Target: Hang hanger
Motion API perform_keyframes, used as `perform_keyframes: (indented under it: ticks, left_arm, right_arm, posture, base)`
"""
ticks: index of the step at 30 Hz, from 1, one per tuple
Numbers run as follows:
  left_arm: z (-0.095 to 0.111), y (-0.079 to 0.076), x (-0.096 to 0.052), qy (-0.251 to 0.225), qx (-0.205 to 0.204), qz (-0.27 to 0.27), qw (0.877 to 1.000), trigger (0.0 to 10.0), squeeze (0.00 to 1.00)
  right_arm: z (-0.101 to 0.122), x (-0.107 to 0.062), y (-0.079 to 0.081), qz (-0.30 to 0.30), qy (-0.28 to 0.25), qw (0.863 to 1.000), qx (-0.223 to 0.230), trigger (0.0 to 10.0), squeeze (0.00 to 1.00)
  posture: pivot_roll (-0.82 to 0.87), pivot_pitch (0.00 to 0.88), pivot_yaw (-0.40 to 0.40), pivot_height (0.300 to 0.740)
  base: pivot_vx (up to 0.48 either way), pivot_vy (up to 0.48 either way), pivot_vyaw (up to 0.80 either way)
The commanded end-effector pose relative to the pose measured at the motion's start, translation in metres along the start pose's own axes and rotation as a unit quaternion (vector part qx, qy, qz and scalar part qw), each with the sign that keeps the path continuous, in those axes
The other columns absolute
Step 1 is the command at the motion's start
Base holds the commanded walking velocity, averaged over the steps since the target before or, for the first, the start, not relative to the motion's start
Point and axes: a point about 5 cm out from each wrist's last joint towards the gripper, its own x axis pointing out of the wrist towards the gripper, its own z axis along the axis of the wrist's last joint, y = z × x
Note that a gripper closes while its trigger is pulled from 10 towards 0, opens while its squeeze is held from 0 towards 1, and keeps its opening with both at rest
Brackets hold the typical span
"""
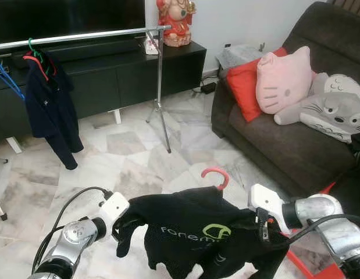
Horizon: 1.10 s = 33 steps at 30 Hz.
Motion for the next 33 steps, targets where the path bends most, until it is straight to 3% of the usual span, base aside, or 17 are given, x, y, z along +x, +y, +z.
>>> perform_keyframes:
  ticks: [1,17,20,23,25,27,28,29,32,33]
  left_arm:
    - [0.002,0.005,-0.002,0.000,0.010,0.001,1.000,0.0,0.00]
    - [0.001,0.006,-0.003,0.007,0.008,0.005,1.000,0.0,0.00]
    - [0.002,0.013,-0.004,0.001,-0.005,0.040,0.999,0.0,0.00]
    - [0.005,0.029,-0.008,-0.007,-0.036,0.121,0.992,0.0,0.00]
    - [0.004,0.032,-0.009,-0.006,-0.039,0.135,0.990,0.0,0.00]
    - [0.000,0.045,-0.017,0.007,-0.048,0.201,0.978,0.0,0.00]
    - [0.000,0.045,-0.017,0.007,-0.048,0.201,0.978,0.0,0.00]
    - [-0.005,0.052,-0.023,0.026,-0.049,0.251,0.966,0.0,0.00]
    - [-0.010,0.055,-0.027,0.038,-0.058,0.277,0.958,0.0,0.00]
    - [-0.015,0.057,-0.030,0.053,-0.065,0.305,0.949,0.0,0.00]
  right_arm:
    - [0.004,-0.005,-0.005,-0.014,0.000,1.000,-0.012,10.0,0.00]
    - [0.004,-0.005,-0.008,-0.027,0.004,0.999,-0.017,10.0,0.00]
    - [0.003,-0.005,-0.012,-0.047,0.009,0.999,-0.017,10.0,0.00]
    - [-0.011,-0.006,-0.017,-0.078,0.063,0.995,-0.012,10.0,0.00]
    - [-0.014,-0.007,-0.017,-0.080,0.073,0.994,-0.013,10.0,0.00]
    - [-0.026,-0.008,-0.019,-0.105,0.105,0.989,-0.002,10.0,0.00]
    - [-0.026,-0.008,-0.019,-0.105,0.105,0.989,-0.002,10.0,0.00]
    - [-0.029,-0.008,-0.021,-0.129,0.110,0.986,0.005,10.0,0.00]
    - [-0.032,-0.010,-0.026,-0.164,0.121,0.979,0.017,10.0,0.00]
    - [-0.037,-0.010,-0.031,-0.196,0.133,0.971,0.025,10.0,0.00]
  posture:
    - [-0.04,0.000,-0.082,0.740]
    - [-0.04,0.000,-0.086,0.740]
    - [-0.04,0.000,-0.086,0.740]
    - [-0.04,0.000,-0.085,0.740]
    - [-0.04,0.000,-0.085,0.740]
    - [-0.03,0.000,-0.085,0.740]
    - [-0.03,0.000,-0.085,0.740]
    - [-0.04,0.000,-0.085,0.740]
    - [-0.04,0.000,-0.084,0.740]
    - [-0.04,0.000,-0.084,0.740]
  base:
    - [0.000,0.000,0.00]
    - [0.000,0.000,0.00]
    - [0.000,0.000,0.00]
    - [0.000,0.000,0.00]
    - [0.000,0.000,0.00]
    - [0.000,0.000,0.00]
    - [0.000,0.000,0.00]
    - [0.000,0.000,0.00]
    - [0.000,0.000,0.00]
    - [0.000,0.000,0.00]
